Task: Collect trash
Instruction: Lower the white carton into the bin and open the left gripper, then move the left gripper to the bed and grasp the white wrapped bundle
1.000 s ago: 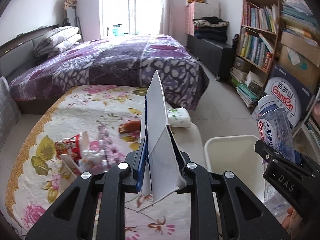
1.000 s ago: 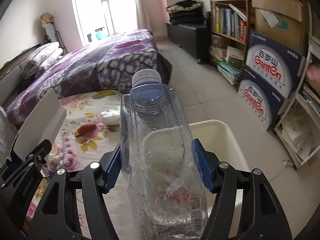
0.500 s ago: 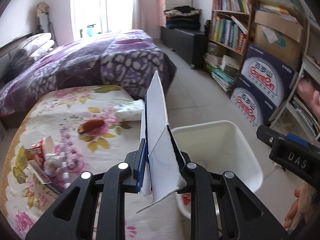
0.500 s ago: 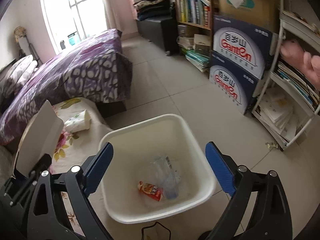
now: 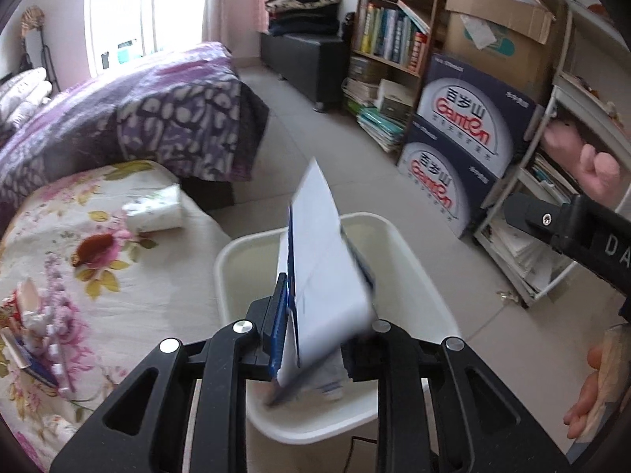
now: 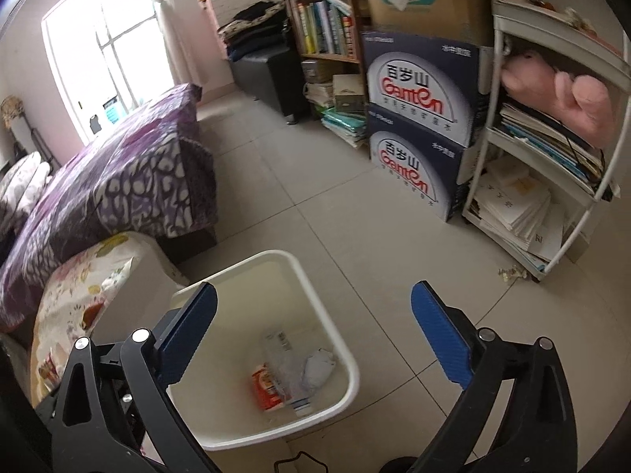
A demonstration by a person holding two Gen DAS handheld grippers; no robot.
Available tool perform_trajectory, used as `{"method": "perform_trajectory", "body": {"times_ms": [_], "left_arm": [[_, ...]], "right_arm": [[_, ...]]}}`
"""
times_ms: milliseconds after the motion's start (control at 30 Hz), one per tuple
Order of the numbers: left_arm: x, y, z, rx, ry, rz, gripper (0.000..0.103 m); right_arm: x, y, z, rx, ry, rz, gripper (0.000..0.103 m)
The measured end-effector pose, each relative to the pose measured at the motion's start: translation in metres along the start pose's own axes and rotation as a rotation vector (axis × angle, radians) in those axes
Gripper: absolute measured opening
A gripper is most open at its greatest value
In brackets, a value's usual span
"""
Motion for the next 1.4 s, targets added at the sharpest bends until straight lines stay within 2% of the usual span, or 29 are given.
{"method": "perform_trajectory", "body": {"times_ms": [100,133,167,200,333,467,767,967,1067,1267,1400], "left_arm": [[-0.002,-0.009,0.006,0.051,0.016,-0.009,0.026],[-0.003,-0.010,0.009,0.079,0.025,-0.026,0.035],[-0.004,-0.010,0.011,0.096,0.034,-0.040,0.052],[-0.005,-0.009,0.013,0.117,0.040,-0.061,0.056],[-0.006,-0.006,0.013,0.154,0.057,-0.105,0.059],[-0.003,-0.002,0.009,0.131,0.058,-0.097,0.060],[0.002,0.033,-0.008,0.021,0.042,-0.085,0.063],[0.013,0.070,-0.024,-0.088,0.043,-0.078,0.070],[0.020,0.090,-0.033,-0.167,0.050,-0.066,0.073],[0.039,0.136,-0.052,-0.296,0.099,-0.083,0.081],[0.059,0.166,-0.059,-0.384,0.152,-0.098,0.082]], "right_arm": [[-0.002,-0.010,0.000,0.008,-0.001,0.017,0.095],[-0.003,-0.012,0.000,0.009,-0.001,0.023,0.096],[-0.003,-0.015,0.000,0.011,-0.001,0.028,0.096],[-0.004,-0.018,0.000,0.013,-0.001,0.036,0.096],[-0.005,-0.023,-0.001,0.012,0.000,0.051,0.096],[-0.005,-0.020,-0.002,0.006,-0.002,0.048,0.096],[0.005,0.006,-0.005,-0.009,0.004,-0.005,0.096],[0.018,0.039,-0.005,-0.040,0.027,-0.074,0.096],[0.028,0.061,-0.003,-0.066,0.051,-0.117,0.096],[0.050,0.109,-0.001,-0.118,0.095,-0.213,0.096],[0.062,0.134,-0.001,-0.142,0.110,-0.267,0.096]]}}
Point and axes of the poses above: each gripper's, at about its wrist camera, not at the fingertips, and z roughly the way its jaws point, y to its left, x to its underside, the point moved 4 cm from there along z, roughly the way its jaws point, and after that the axes turned 4 degrees about -y, right-handed, at the moved point
